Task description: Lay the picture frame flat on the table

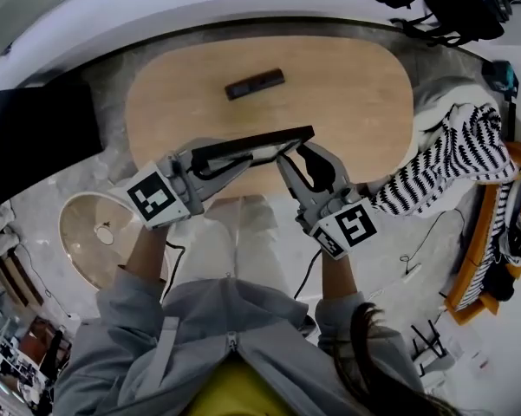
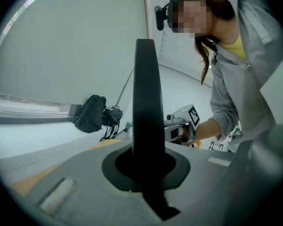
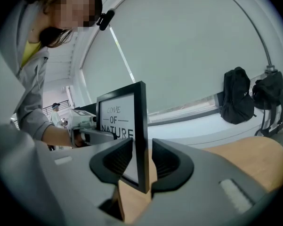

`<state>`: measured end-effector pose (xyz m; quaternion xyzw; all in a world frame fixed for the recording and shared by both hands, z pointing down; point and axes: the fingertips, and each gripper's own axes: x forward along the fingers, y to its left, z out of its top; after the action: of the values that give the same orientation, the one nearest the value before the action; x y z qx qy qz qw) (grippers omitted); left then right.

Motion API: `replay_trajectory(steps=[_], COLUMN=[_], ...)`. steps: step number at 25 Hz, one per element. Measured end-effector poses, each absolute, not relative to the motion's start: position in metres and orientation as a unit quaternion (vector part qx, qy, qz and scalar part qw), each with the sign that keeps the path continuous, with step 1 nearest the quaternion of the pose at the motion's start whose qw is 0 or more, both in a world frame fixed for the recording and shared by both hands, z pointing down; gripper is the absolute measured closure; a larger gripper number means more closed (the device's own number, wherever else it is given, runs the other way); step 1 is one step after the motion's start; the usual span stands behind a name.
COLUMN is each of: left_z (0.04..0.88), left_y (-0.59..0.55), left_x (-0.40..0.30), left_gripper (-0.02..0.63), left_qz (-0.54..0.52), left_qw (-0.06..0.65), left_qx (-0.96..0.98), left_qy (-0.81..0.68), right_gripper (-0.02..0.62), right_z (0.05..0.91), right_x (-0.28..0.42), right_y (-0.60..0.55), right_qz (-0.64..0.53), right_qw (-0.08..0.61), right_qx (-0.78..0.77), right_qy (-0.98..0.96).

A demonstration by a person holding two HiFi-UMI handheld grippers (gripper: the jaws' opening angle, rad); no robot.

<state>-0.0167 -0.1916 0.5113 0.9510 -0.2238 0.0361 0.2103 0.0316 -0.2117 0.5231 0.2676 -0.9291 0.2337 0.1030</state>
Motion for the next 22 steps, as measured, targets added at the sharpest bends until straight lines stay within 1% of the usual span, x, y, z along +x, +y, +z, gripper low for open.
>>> replay_trajectory(steps=[3,4,5,9,12,16,22], left_z=[0.528,0.534,0.54,0.565,0.574,0.589,0.612], left_y=[-0.184,-0.183,-0.182,-0.183,-0.191,-0.205,-0.2], left_x=[-0.014,-0.013,-0.013,-0.009,-0.003,0.0,-0.02], left_gripper=[0.597,0.597,0.597,0.589,0.578,0.494,0.41], left_qz=[0.031,0.028,0.027,0.034,0.018,0.012,0.031], left_qw=[0.222,0.226,0.229,0.243,0.254,0.272,0.301], left_qx=[0.955,0.955,0.956,0.953,0.949,0.936,0.915], left_qy=[-0.195,-0.188,-0.183,-0.176,-0.187,-0.221,-0.268], right_gripper=[0.476,0.494,0.499,0.512,0.514,0.514,0.514], right_z=[0.538,0.542,0.547,0.566,0.575,0.588,0.602], right_x=[0.031,0.031,0.032,0.039,0.05,0.069,0.083], right_y=[-0.203,-0.2,-0.198,-0.196,-0.199,-0.204,-0.2], right_qz=[0.234,0.235,0.234,0.218,0.206,0.222,0.239], right_qw=[0.101,0.098,0.094,0.093,0.085,0.075,0.081], right_qx=[0.247,0.243,0.243,0.268,0.301,0.347,0.385], right_qy=[-0.935,-0.936,-0.937,-0.934,-0.927,-0.908,-0.888])
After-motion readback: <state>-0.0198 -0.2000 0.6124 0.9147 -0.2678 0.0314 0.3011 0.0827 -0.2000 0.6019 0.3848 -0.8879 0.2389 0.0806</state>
